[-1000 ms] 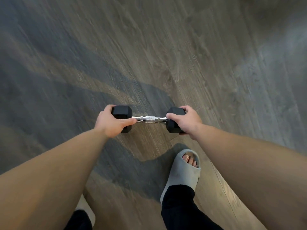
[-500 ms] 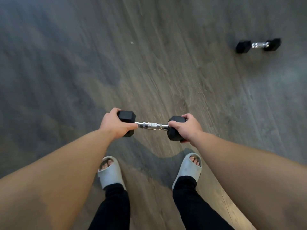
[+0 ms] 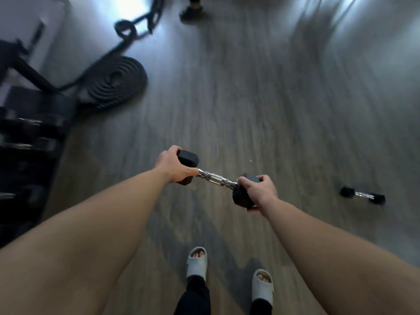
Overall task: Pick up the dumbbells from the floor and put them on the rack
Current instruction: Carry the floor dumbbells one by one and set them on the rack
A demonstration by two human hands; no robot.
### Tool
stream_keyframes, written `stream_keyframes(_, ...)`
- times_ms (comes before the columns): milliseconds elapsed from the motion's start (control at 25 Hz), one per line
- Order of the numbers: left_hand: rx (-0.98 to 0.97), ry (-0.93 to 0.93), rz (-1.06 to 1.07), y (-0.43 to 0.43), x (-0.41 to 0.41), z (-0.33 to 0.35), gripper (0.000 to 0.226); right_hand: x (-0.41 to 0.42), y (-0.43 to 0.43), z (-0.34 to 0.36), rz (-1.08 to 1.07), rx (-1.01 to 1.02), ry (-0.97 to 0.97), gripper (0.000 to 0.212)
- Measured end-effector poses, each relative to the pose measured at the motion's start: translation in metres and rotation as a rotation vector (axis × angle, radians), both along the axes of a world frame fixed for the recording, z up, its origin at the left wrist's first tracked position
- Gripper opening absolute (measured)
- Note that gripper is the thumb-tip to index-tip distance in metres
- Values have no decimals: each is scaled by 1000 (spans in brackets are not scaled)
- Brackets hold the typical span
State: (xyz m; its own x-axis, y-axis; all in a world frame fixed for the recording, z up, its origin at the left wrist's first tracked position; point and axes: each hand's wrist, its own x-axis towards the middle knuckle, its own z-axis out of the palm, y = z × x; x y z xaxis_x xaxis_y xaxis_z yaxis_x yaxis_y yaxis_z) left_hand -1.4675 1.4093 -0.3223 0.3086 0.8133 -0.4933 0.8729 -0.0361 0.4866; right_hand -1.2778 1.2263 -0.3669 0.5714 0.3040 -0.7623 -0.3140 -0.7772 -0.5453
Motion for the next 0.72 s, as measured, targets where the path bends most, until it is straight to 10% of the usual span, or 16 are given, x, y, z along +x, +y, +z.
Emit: stream_keyframes(720,285,68,663,-153,-348,246,96,-291,17,204,708,308,94,71)
